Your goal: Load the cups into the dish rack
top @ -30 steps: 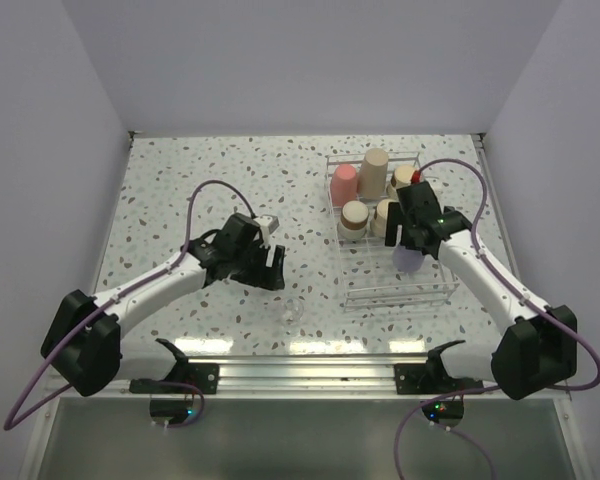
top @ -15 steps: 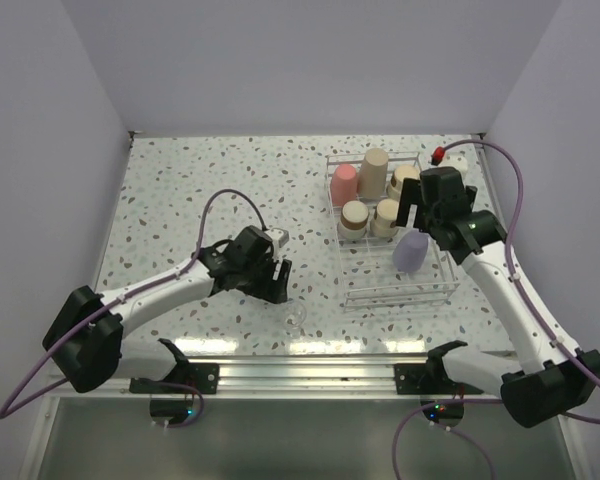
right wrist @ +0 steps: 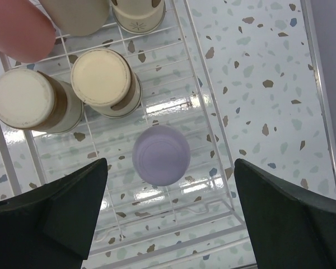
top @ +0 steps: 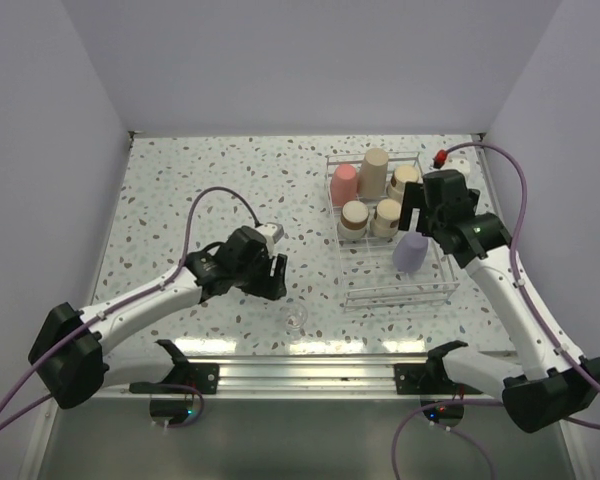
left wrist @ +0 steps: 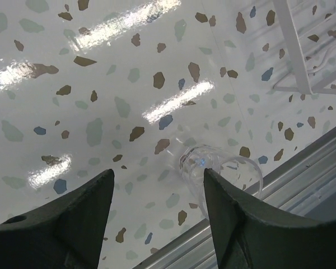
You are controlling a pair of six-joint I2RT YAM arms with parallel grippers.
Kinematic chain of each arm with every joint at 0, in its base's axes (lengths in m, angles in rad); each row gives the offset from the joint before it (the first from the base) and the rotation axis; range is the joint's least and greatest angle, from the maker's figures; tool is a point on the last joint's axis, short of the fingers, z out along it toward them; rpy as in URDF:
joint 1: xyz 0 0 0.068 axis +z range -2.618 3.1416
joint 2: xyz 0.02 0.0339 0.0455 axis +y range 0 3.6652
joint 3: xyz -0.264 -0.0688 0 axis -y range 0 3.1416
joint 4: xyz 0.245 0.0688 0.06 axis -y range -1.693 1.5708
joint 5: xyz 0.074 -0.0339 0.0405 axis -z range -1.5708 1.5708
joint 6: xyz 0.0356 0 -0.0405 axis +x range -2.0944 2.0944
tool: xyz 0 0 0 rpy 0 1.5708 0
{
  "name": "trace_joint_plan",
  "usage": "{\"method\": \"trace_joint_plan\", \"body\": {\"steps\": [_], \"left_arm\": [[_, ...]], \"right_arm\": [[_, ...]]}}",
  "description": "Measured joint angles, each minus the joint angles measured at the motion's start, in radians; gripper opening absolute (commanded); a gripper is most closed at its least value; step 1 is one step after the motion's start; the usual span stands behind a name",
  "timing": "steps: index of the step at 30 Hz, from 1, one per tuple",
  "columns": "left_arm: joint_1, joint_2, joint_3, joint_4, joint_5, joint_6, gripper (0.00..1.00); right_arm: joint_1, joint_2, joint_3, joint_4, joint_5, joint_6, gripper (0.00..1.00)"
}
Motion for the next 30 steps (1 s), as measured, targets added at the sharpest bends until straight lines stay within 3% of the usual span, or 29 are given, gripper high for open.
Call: {"method": "trace_joint_plan", "body": {"steps": [8, 16, 19, 22, 23, 30], "left_arm": [[-0.053, -0.098, -0.075, 0.030, 0.044, -0.002, 0.63], [-0.119, -0.045, -0.080, 0.058, 0.041, -0.017, 0.55], [-0.146, 0.009, -0.080, 0.060, 0.015, -0.026, 0.48], [-0.174, 0.061, -0.080, 0.059, -0.008, -0.044, 0.19], [-0.180, 0.073, -0.079, 0.058, -0.017, -0.047, 0.00], [-0.204, 0.093, -0.031, 0.037, -0.097, -0.062, 0.00]], "right_arm": [[0.000, -0.061, 0.000, -0.023, 0.000, -0.004, 0.98], [0.000, -0.084, -0.001, -0.030, -0.003, -0.004, 0.98], [0.000, -0.092, -0.002, -0.035, -0.003, -0.004, 0.98], [0.000, -0.100, -0.005, -0.039, -0.003, -0.004, 0.98], [0.000, -0.104, -0.008, -0.039, -0.003, -0.004, 0.98], [0.000, -0.117, -0.011, -0.045, -0.007, -0.004, 0.98]]}}
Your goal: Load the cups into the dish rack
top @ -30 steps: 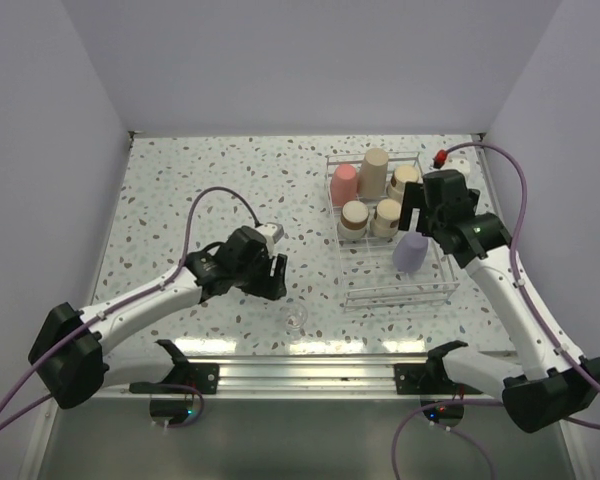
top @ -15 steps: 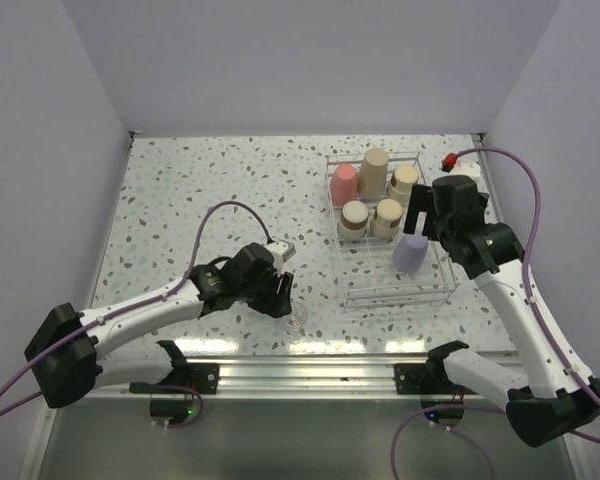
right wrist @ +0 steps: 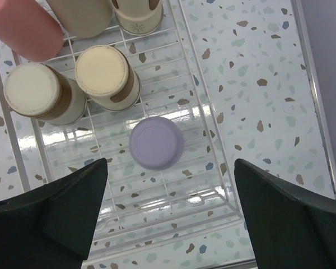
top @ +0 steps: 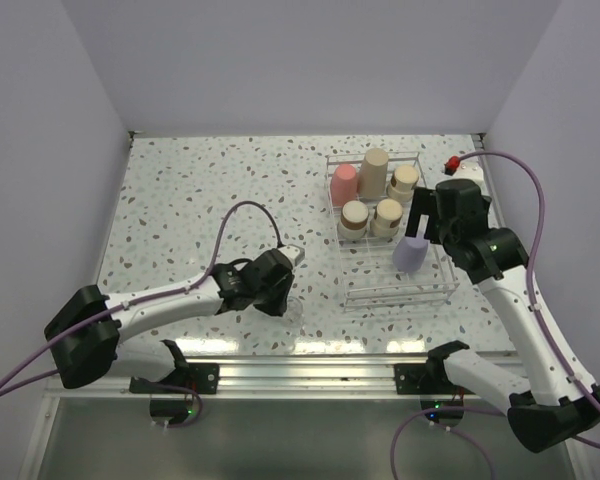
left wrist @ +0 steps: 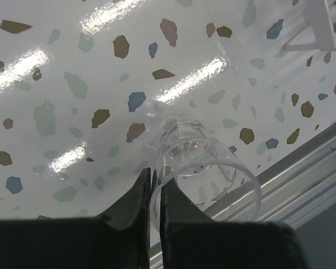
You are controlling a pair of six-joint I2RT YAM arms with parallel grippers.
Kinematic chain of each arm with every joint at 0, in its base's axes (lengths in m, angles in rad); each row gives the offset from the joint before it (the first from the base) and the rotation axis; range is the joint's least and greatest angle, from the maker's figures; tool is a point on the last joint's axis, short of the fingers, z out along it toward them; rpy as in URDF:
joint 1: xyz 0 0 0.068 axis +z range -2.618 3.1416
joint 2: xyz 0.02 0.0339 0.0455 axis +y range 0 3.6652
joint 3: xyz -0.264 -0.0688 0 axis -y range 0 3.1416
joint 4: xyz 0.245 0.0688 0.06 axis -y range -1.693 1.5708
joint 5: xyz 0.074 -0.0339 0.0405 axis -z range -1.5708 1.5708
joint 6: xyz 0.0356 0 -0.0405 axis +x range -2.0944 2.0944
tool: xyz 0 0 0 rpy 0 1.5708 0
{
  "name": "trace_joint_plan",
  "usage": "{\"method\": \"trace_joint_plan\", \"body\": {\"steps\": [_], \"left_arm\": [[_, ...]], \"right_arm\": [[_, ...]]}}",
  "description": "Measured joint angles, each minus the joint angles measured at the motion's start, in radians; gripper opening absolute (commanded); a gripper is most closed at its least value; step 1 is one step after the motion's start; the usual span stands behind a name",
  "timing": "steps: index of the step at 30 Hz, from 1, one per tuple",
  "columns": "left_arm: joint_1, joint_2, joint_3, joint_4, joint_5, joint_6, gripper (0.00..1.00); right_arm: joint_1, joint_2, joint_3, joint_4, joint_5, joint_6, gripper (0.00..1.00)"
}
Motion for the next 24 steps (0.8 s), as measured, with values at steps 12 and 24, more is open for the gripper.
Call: {"method": "trace_joint_plan", "body": {"steps": [12, 24], "left_arm": [[0.000, -0.040, 0.225, -0.136, -0.144, 0.040, 0.00], [0.002, -0.117, 0.485, -0.088, -0.182, 0.143, 0.00]], "right_arm": [[-0.001, -0.010, 0.034, 0.041, -0.265, -0.003, 0.98], [0.000, 0.008, 0.002, 0.476, -0.909, 0.326, 0.98]]}}
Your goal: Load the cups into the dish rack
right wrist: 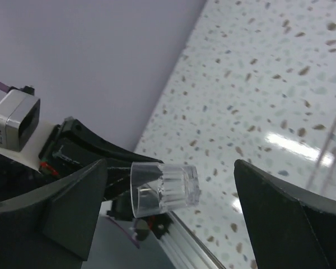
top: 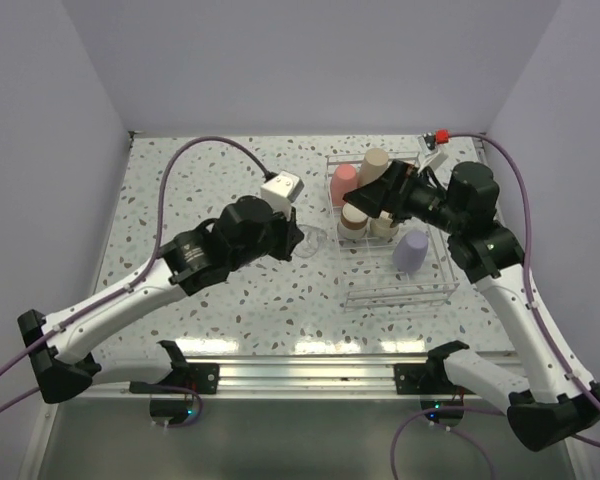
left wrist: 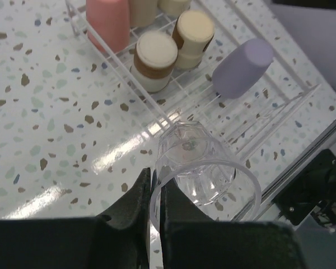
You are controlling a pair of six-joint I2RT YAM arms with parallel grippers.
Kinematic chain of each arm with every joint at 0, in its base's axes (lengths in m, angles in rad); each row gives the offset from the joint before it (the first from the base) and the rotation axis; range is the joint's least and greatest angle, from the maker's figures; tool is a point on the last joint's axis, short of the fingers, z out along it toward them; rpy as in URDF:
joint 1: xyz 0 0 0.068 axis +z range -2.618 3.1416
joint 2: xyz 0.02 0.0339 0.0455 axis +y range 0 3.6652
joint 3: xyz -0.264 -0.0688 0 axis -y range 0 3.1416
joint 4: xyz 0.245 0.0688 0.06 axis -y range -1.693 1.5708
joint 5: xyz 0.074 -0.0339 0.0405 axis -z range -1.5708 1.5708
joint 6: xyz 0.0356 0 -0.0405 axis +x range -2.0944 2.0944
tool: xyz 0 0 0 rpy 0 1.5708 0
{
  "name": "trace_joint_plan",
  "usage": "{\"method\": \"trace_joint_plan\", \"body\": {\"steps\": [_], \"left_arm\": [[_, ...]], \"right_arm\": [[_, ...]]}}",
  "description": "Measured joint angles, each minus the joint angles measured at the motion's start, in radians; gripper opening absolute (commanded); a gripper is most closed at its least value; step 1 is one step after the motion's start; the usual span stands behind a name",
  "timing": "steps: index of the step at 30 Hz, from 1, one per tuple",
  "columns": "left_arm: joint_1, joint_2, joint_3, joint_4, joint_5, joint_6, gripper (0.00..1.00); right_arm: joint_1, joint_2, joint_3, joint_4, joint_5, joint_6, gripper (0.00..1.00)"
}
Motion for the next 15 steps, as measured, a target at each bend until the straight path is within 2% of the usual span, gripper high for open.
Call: {"method": "trace_joint_plan", "body": {"steps": [7, 15], "left_arm": [[0.029, -0.128, 0.019, 0.138, 0.039, 0.011, 0.00], [0.047, -0.222, 0.050, 0.293, 0.058, 0.021, 0.00]], "right_arm": [[0.001, 0.051, -0.039, 0.369, -0.188, 0.313, 0.98], [0.043, 0.108, -0.013, 0.622, -0.235, 0.523, 0.98]]}}
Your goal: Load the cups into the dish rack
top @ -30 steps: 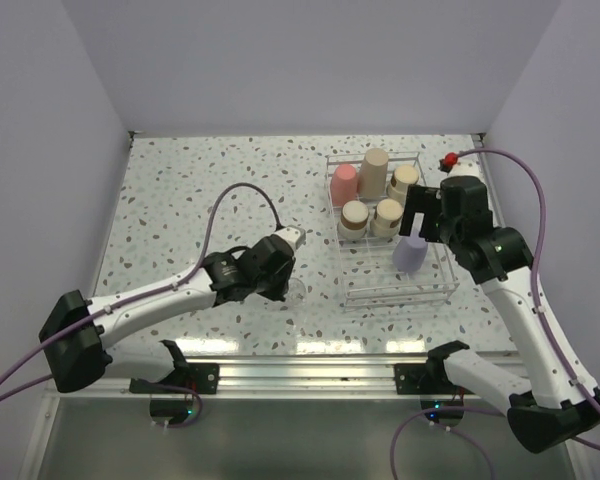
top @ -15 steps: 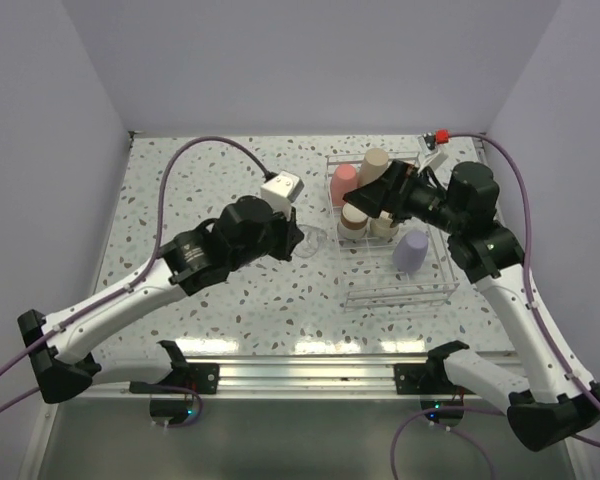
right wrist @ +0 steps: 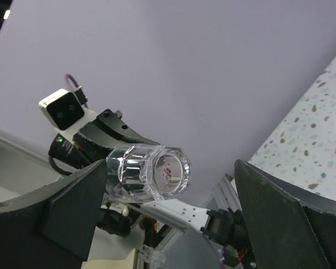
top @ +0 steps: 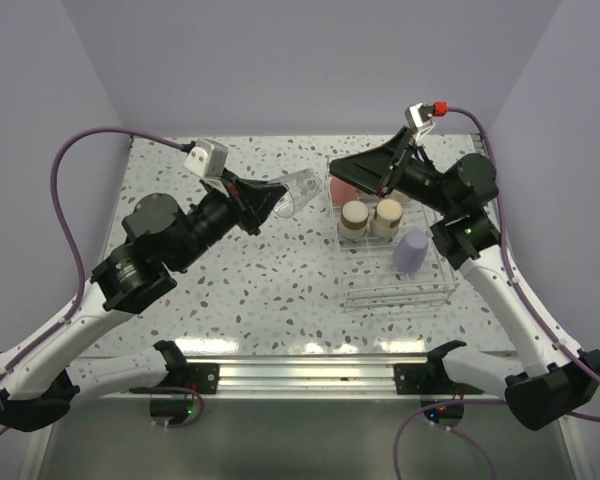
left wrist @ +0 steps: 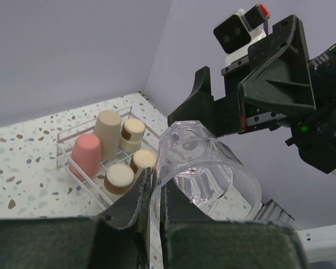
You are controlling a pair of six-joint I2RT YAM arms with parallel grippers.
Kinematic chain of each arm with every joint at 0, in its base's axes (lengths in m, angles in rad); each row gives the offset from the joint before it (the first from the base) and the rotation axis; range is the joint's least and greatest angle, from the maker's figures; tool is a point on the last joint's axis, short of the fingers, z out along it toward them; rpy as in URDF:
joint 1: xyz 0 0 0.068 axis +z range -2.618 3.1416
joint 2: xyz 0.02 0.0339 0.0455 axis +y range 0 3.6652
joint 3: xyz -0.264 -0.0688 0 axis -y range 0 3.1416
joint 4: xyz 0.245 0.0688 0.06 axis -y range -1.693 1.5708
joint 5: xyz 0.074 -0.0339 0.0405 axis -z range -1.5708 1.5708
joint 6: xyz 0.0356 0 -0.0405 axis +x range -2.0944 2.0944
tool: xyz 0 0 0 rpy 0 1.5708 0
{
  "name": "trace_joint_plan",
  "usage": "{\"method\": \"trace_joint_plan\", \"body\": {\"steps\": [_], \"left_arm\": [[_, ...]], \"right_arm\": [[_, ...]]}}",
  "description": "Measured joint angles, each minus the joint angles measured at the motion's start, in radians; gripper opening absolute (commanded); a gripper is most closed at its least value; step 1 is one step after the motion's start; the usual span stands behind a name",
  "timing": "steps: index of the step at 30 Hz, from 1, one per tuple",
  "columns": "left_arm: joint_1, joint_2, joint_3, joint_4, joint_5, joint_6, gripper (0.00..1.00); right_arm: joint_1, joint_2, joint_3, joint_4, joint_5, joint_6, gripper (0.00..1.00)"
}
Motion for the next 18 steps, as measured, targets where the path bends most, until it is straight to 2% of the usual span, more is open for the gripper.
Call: {"method": "trace_joint_plan", "body": {"steps": [11, 18], "left_arm": [[0.000, -0.051, -0.046, 0.158, -0.030, 0.048, 0.00], [0.000, -0.051, -0.055, 0.199, -0.042, 0.070, 0.00]], "right_arm": [[0.182, 0.058, -0.014, 0.282, 0.045, 0.158, 0.98], [0.237, 0.100, -0.016, 0.375, 0.094, 0.204, 0.98]]}}
